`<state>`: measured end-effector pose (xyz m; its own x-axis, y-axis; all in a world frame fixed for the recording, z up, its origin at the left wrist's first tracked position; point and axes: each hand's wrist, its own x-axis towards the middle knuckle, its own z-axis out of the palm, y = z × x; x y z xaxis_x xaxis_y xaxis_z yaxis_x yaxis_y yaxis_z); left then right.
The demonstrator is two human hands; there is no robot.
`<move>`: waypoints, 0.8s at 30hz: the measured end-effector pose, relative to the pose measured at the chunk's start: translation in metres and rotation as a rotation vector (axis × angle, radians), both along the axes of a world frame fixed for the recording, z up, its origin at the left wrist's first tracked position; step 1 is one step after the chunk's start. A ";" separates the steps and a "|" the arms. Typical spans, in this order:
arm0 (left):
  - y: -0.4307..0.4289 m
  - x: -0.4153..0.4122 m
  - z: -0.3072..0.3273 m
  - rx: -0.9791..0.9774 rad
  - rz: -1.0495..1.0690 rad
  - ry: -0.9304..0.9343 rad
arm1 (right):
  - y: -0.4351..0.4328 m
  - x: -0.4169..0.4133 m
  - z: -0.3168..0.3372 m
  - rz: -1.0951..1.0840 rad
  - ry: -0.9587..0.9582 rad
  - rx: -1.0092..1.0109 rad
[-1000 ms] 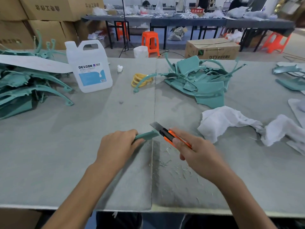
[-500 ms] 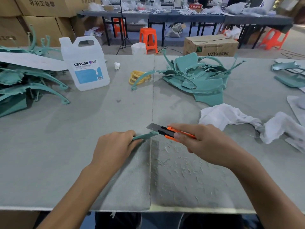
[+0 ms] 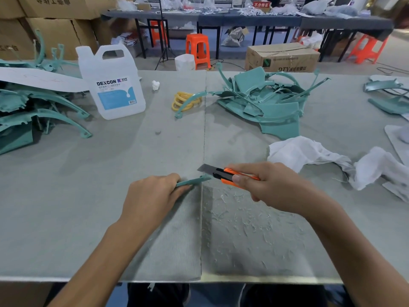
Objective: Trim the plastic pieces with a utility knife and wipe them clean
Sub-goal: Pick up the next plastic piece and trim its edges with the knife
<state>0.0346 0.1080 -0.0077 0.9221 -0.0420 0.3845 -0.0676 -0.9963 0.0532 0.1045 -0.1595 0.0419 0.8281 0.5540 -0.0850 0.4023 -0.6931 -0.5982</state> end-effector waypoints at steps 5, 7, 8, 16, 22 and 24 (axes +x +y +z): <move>-0.002 -0.003 0.001 0.000 -0.027 0.002 | 0.002 0.025 -0.037 -0.060 0.034 -0.239; 0.002 -0.003 0.000 -0.039 -0.007 -0.032 | 0.005 0.032 -0.043 -0.052 0.001 -0.353; 0.004 -0.002 0.000 -0.061 0.008 -0.035 | 0.005 0.033 -0.045 -0.063 -0.003 -0.356; 0.002 -0.001 0.000 -0.015 -0.003 -0.052 | 0.006 0.000 -0.018 -0.067 0.003 0.086; 0.001 -0.001 -0.001 -0.006 0.002 -0.057 | 0.007 -0.019 -0.009 -0.003 0.053 0.217; 0.001 0.000 -0.002 0.025 -0.001 -0.034 | 0.007 -0.018 -0.009 0.006 0.054 0.198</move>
